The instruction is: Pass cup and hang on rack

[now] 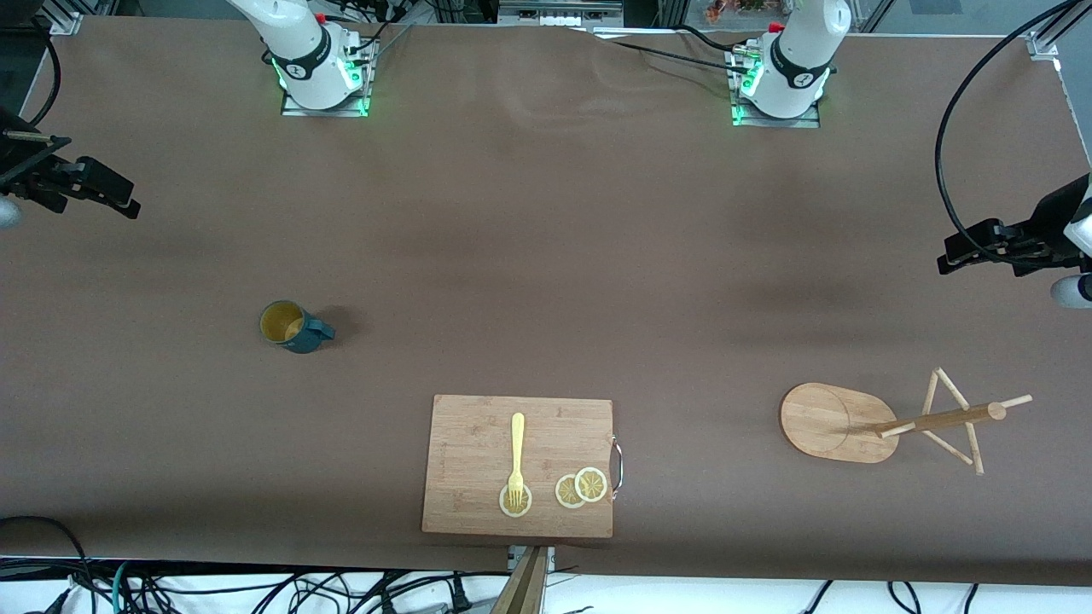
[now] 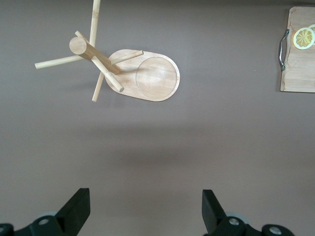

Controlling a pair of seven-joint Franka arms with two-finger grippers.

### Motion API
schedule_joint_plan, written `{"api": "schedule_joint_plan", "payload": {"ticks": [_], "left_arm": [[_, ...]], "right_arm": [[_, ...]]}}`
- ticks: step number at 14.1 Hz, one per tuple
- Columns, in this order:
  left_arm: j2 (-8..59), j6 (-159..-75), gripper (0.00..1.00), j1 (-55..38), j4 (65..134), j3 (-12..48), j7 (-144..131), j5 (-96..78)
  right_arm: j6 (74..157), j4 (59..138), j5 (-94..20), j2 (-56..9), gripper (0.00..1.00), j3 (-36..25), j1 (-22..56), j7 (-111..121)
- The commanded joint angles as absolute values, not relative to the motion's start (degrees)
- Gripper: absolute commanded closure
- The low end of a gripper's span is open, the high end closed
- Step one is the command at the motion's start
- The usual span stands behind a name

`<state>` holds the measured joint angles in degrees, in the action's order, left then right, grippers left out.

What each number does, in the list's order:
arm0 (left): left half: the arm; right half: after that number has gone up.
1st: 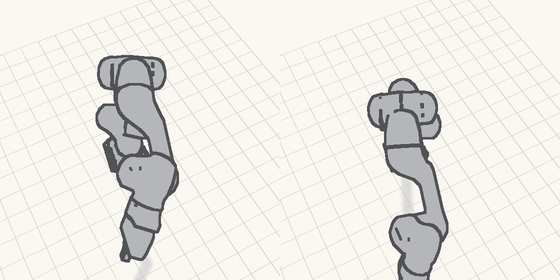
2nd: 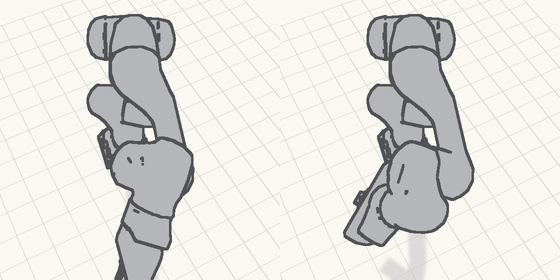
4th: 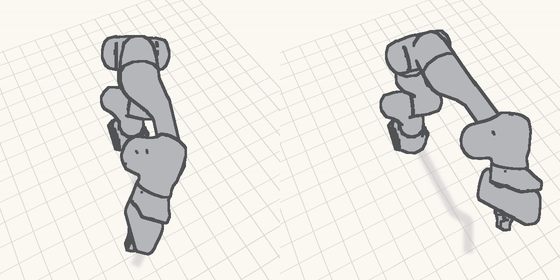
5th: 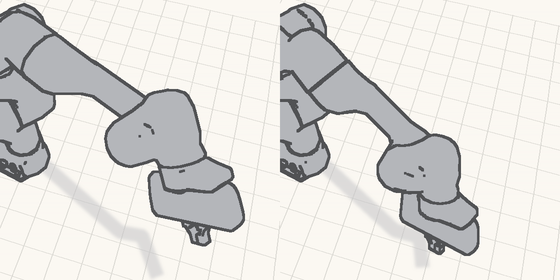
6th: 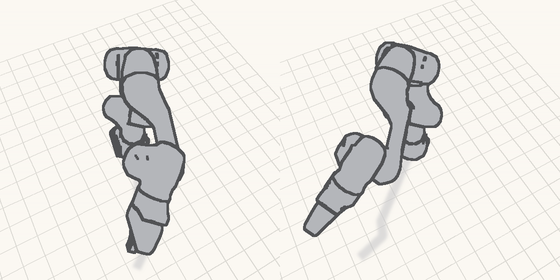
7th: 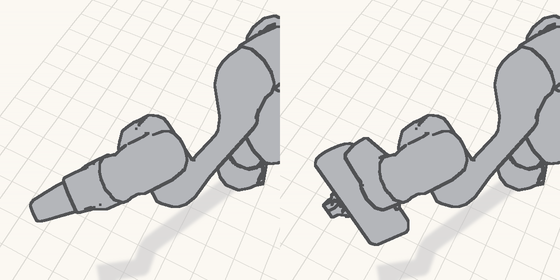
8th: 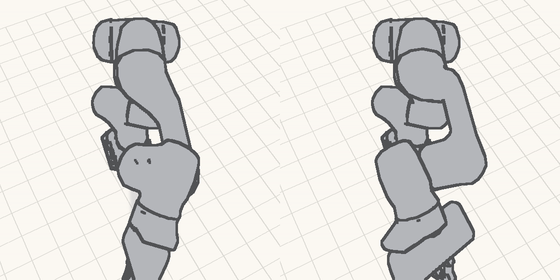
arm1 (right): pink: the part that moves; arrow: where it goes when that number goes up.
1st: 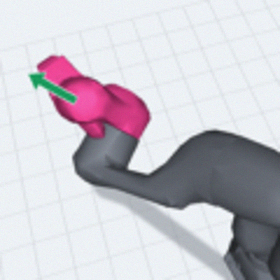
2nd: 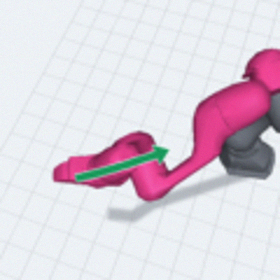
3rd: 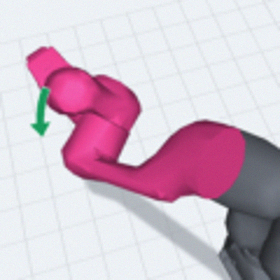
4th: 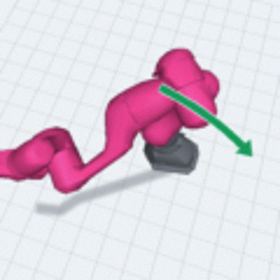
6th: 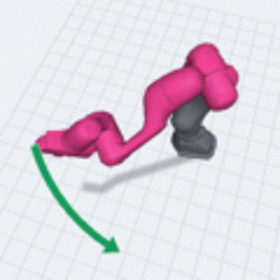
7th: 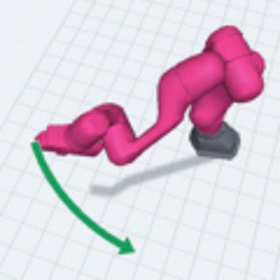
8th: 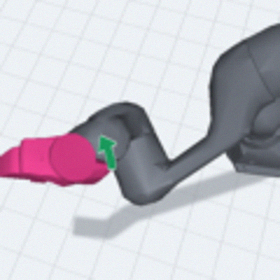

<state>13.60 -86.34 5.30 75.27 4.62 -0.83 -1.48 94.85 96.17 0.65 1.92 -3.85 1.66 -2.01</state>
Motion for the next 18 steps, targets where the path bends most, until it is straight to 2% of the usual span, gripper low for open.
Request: {"api": "schedule_joint_plan", "payload": {"ticks": [1, 10, 18], "left_arm": [[14.6, -86.0, 0.0, 4.5, 73.3, 4.4, -0.2, -2.4], [14.6, -86.1, 0.0, 4.4, 73.3, 4.4, -0.3, -2.4], [14.6, -86.1, 0.0, 4.3, 73.3, 4.4, -0.5, -2.4]], "right_arm": [[93.8, 94.7, -0.1, 1.6, 0.0, -4.0, 1.8, -2.5], [93.7, 94.7, -0.1, 1.5, 0.0, -4.0, 1.8, -1.8], [89.8, 94.3, -2.7, -0.7, 0.0, -4.0, 7.3, -2.5]]}}
